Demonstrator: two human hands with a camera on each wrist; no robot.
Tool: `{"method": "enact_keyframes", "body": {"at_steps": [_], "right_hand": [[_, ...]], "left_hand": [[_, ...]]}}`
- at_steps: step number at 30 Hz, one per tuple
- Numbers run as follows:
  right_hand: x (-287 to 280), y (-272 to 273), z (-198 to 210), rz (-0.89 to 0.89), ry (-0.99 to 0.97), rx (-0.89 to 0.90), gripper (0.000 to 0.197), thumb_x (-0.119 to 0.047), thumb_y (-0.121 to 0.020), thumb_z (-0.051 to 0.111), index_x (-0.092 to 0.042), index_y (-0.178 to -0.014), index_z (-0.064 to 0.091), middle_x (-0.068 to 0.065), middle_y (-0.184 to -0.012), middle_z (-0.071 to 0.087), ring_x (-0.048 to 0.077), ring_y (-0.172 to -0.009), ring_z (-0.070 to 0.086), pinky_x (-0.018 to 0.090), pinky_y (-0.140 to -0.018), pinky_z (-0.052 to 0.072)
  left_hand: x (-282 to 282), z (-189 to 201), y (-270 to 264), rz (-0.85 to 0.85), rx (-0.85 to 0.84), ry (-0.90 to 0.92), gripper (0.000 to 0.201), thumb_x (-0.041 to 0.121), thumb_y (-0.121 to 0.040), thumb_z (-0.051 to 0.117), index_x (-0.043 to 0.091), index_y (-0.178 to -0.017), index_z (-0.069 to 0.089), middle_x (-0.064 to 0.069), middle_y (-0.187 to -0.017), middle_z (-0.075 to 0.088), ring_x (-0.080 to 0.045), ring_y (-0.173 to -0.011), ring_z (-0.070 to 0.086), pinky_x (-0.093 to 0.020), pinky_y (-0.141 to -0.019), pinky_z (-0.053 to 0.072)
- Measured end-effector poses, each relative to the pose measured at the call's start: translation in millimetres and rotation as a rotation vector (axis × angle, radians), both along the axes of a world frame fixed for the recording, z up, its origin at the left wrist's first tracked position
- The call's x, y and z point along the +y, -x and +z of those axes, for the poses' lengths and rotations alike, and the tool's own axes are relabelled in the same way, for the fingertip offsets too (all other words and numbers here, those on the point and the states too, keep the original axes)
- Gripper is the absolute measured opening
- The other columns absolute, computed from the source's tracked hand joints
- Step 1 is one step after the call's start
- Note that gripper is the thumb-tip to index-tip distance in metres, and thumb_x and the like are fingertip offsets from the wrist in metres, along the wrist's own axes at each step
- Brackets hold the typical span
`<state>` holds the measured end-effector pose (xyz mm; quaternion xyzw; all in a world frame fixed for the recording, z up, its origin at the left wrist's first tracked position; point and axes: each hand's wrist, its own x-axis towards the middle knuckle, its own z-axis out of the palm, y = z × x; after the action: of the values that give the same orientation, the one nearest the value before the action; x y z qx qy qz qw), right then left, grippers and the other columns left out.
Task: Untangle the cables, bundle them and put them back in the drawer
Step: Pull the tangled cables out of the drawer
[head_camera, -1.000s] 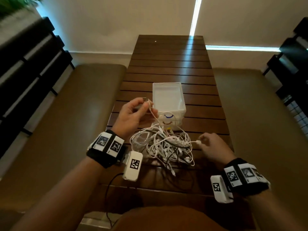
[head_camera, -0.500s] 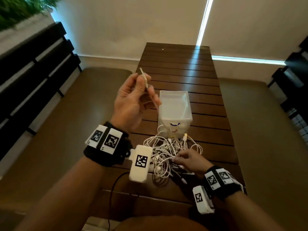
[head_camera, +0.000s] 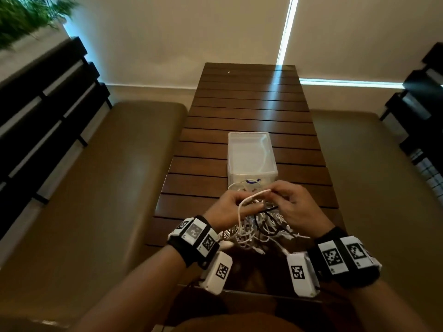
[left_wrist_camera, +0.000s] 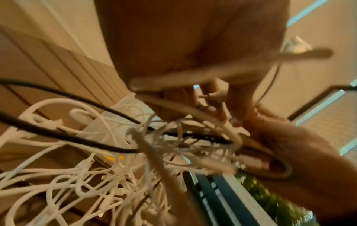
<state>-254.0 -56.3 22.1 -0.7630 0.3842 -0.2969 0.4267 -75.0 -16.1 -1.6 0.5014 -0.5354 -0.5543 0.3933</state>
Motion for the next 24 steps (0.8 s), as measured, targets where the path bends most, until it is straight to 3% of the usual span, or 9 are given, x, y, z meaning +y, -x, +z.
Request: {"method": "enact_keyframes", "body": {"at_steps": [3, 6, 8, 10, 12, 15, 19, 22, 24], "right_hand": [[6.6, 0.6, 4.0, 0.014, -0.012, -0.066, 0.020, -0.008, -0.093, 0.057, -0.020, -0.096, 0.072, -0.007, -0.094, 0.071, 0.013, -0.095, 0.066, 0.030, -0.083, 0.053], [9.5, -4.3, 6.2, -0.064, -0.025, -0.228, 0.019, -0.004, -0.093, 0.057, -0.017, -0.095, 0.071, -0.004, -0.092, 0.071, 0.016, -0.089, 0.067, 0.027, -0.079, 0.054], [7.0, -7.5, 4.3, -0.139, -0.061, -0.274, 0.018, -0.008, -0.090, 0.062, -0.022, -0.100, 0.068, -0.002, -0.091, 0.068, 0.020, -0.082, 0.066, 0.029, -0.073, 0.055], [2.2, -8.9, -2.0, -0.173, -0.076, -0.086, 0.025, -0.022, -0.086, 0.070, -0.032, -0.107, 0.062, -0.004, -0.094, 0.064, 0.014, -0.080, 0.063, 0.028, -0.071, 0.053], [0.7, -7.6, -10.4, -0.136, -0.018, 0.181, 0.014, -0.034, -0.084, 0.071, -0.038, -0.095, 0.064, -0.010, -0.091, 0.064, 0.003, -0.081, 0.060, 0.026, -0.073, 0.050], [3.1, 2.9, -14.4, -0.025, -0.010, 0.245, 0.011, -0.037, -0.085, 0.069, -0.038, -0.075, 0.066, -0.011, -0.078, 0.064, 0.003, -0.073, 0.059, 0.025, -0.067, 0.046], [6.9, 30.8, -27.8, 0.102, -0.117, 0.531, 0.013, -0.039, -0.083, 0.071, -0.037, -0.071, 0.066, -0.014, -0.084, 0.062, 0.001, -0.079, 0.057, 0.026, -0.073, 0.047], [4.8, 39.1, -34.6, 0.006, -0.151, 0.666, 0.022, -0.038, -0.081, 0.073, -0.032, -0.061, 0.066, -0.010, -0.079, 0.063, 0.011, -0.081, 0.060, 0.034, -0.075, 0.049], [1.6, 33.8, -26.6, 0.037, -0.160, 0.731, 0.020, -0.035, -0.080, 0.075, -0.037, -0.062, 0.065, -0.013, -0.081, 0.066, 0.013, -0.085, 0.063, 0.030, -0.072, 0.047]], "left_hand": [[-2.4, 0.9, 2.9, 0.002, -0.014, 0.042, 0.018, 0.018, -0.092, 0.063, 0.003, -0.088, 0.072, -0.005, -0.079, 0.068, -0.007, -0.072, 0.062, -0.020, -0.068, 0.051], [-8.1, 1.9, 2.2, -0.069, -0.119, 0.050, 0.017, 0.021, -0.090, 0.065, 0.014, -0.077, 0.071, 0.011, -0.067, 0.066, -0.003, -0.064, 0.060, -0.019, -0.062, 0.050], [-11.7, -2.4, 1.5, -0.020, -0.105, 0.092, 0.015, 0.014, -0.090, 0.065, 0.010, -0.077, 0.071, 0.005, -0.071, 0.068, -0.011, -0.068, 0.063, -0.024, -0.066, 0.054], [-14.6, -5.5, -0.2, 0.146, 0.042, 0.066, 0.013, 0.013, -0.089, 0.066, 0.010, -0.080, 0.074, -0.007, -0.080, 0.071, -0.020, -0.076, 0.067, -0.032, -0.075, 0.057], [-18.6, -9.6, -1.2, 0.311, 0.197, 0.006, 0.013, 0.013, -0.087, 0.068, 0.013, -0.077, 0.075, -0.008, -0.078, 0.073, -0.021, -0.076, 0.068, -0.032, -0.075, 0.056], [-23.7, -6.6, -4.0, 0.463, 0.317, -0.133, 0.015, 0.008, -0.090, 0.062, 0.009, -0.077, 0.070, -0.002, -0.063, 0.068, -0.015, -0.057, 0.064, -0.024, -0.055, 0.053], [-31.9, -0.4, -28.8, 0.657, 0.494, -0.281, 0.016, 0.013, -0.096, 0.055, 0.012, -0.080, 0.058, 0.003, -0.051, 0.044, -0.004, -0.030, 0.034, -0.014, -0.029, 0.027], [-33.0, 1.9, -41.9, 0.689, 0.482, -0.209, 0.013, 0.013, -0.096, 0.056, 0.011, -0.083, 0.057, 0.003, -0.055, 0.043, -0.003, -0.032, 0.032, -0.014, -0.030, 0.028], [-27.0, 6.3, -35.2, 0.613, 0.492, -0.119, 0.010, 0.011, -0.096, 0.055, 0.006, -0.088, 0.056, 0.001, -0.058, 0.049, -0.004, -0.035, 0.040, -0.015, -0.032, 0.034]]}}
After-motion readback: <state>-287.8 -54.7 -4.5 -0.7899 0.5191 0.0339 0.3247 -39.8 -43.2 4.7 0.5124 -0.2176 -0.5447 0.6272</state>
